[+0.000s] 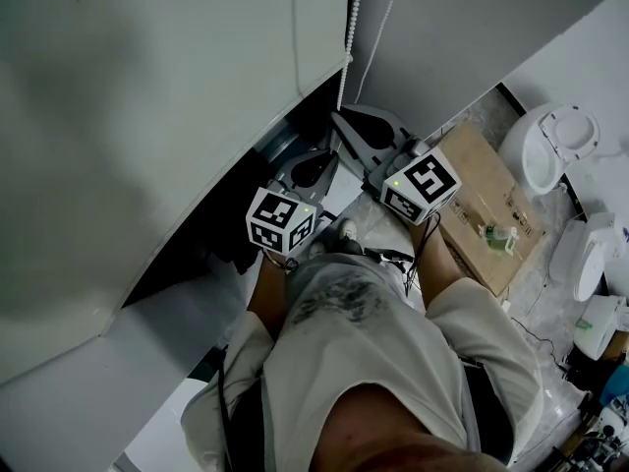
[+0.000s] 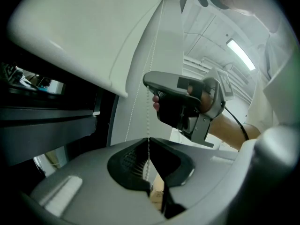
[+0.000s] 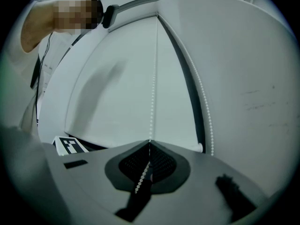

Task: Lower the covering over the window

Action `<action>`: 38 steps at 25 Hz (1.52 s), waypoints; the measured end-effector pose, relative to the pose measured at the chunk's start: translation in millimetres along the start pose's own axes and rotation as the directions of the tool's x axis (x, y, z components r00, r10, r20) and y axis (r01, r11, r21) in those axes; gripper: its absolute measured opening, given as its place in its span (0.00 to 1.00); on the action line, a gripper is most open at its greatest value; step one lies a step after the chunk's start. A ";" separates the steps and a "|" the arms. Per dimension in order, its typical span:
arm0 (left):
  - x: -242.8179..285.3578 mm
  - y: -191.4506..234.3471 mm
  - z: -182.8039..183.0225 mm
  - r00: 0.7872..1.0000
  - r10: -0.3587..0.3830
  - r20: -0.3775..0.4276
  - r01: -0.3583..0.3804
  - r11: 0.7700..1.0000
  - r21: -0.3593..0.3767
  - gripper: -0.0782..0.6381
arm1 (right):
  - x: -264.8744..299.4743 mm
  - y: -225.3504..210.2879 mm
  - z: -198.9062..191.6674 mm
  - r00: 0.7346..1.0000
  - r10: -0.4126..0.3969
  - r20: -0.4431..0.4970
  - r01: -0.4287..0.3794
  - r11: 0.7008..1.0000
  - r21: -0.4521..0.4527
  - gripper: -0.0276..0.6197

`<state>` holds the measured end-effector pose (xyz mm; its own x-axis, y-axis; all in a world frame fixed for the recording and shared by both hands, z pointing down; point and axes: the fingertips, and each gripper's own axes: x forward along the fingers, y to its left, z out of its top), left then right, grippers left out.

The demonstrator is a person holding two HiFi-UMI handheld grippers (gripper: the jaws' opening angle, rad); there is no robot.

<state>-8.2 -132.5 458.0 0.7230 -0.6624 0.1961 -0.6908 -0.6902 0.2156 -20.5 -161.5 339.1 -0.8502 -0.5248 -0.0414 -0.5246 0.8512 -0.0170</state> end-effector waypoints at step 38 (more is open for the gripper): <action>-10.8 1.8 174.7 0.948 0.017 0.318 -0.065 0.988 0.143 0.13 | 10.0 7.8 -35.6 0.997 0.012 -0.082 -0.012 1.000 -0.005 0.07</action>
<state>-18.6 -177.4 289.2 0.6715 -0.7320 -0.1148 -0.7305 -0.6800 0.0633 -34.7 -160.4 374.2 -0.8572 -0.5134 0.0408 -0.5142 0.8576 -0.0115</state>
